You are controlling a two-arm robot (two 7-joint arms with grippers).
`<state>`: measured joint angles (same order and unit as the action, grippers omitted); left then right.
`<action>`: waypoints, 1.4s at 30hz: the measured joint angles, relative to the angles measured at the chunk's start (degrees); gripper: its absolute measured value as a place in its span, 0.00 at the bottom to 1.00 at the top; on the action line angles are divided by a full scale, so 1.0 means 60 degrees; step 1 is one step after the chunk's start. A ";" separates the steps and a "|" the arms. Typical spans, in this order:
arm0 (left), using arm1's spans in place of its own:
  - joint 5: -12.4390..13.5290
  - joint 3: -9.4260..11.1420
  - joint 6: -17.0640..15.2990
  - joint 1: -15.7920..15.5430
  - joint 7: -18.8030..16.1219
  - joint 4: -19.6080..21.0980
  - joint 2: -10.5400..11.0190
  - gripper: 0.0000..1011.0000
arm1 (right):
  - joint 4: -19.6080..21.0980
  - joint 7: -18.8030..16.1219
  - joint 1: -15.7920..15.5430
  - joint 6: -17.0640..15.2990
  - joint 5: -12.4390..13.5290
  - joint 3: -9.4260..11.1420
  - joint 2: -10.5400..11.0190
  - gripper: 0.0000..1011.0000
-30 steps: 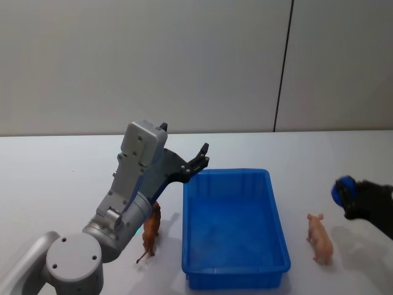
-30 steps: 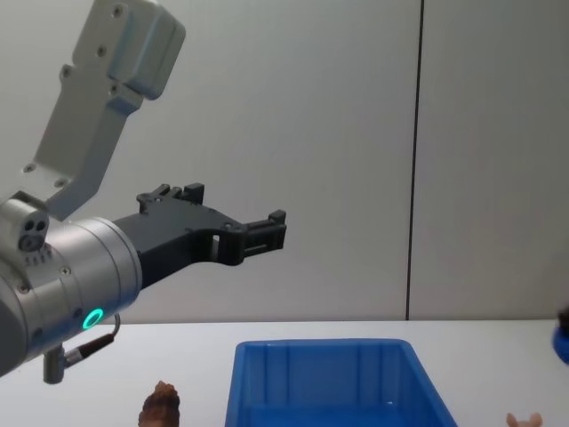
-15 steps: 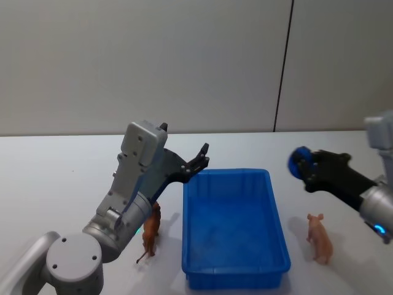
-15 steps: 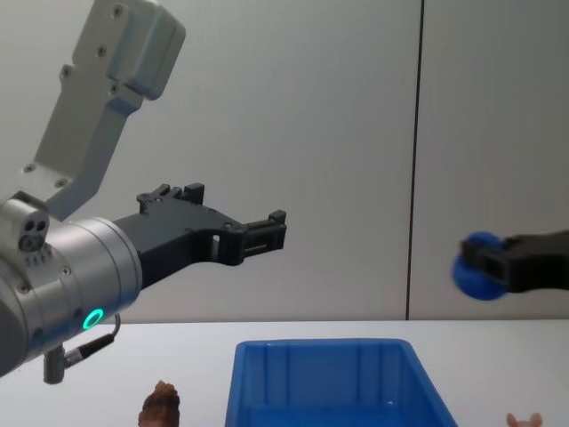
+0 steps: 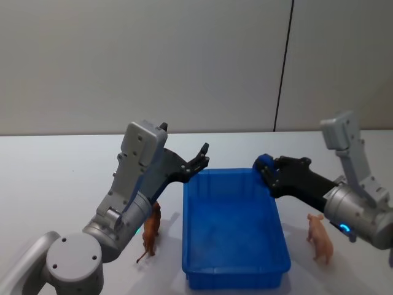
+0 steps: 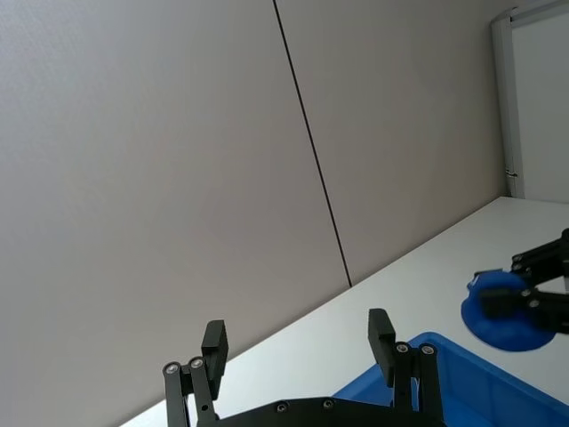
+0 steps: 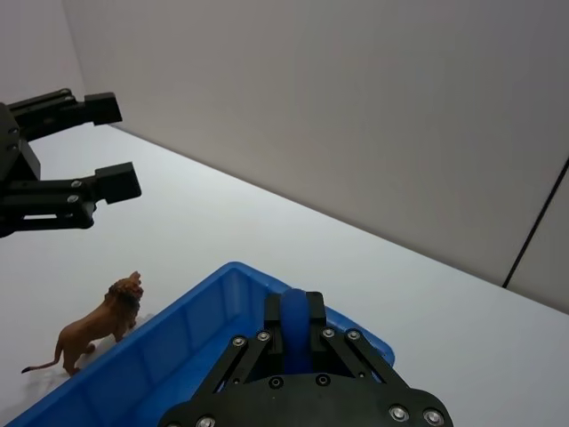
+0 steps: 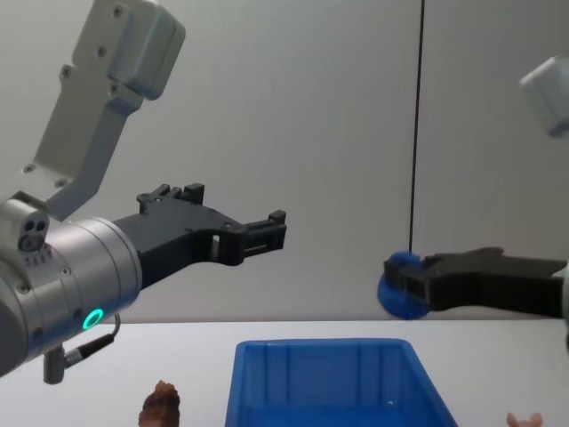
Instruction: Pick up the two dolls from the table and place them into the box.
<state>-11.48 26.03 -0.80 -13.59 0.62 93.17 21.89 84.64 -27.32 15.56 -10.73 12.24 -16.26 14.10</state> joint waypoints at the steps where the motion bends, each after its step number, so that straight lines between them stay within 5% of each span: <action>1: 0.0000 -0.0001 0.0000 0.0000 0.0000 0.0001 0.0001 0.99 | -0.0046 -0.0024 0.0020 -0.0013 -0.0021 -0.0021 -0.0021 0.14; 12: 0.0000 0.0000 0.0000 0.0000 0.0000 0.0000 0.0000 0.99 | -0.0628 -0.0131 0.0230 -0.0145 -0.0117 -0.0274 -0.0281 0.18; 36: 0.0001 -0.0001 0.0000 0.0000 0.0000 0.0000 0.0000 0.99 | -0.0671 0.0221 0.0071 -0.0027 0.0204 -0.0390 -0.0295 0.92; 42: 0.0000 -0.0001 0.0000 0.0000 0.0000 0.0000 0.0000 0.99 | -0.0310 0.0481 -0.0237 0.0003 0.0391 -0.0264 -0.0042 0.99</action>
<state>-11.48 26.02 -0.80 -13.59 0.62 93.17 21.89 82.78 -24.44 14.14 -10.72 14.58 -17.84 13.85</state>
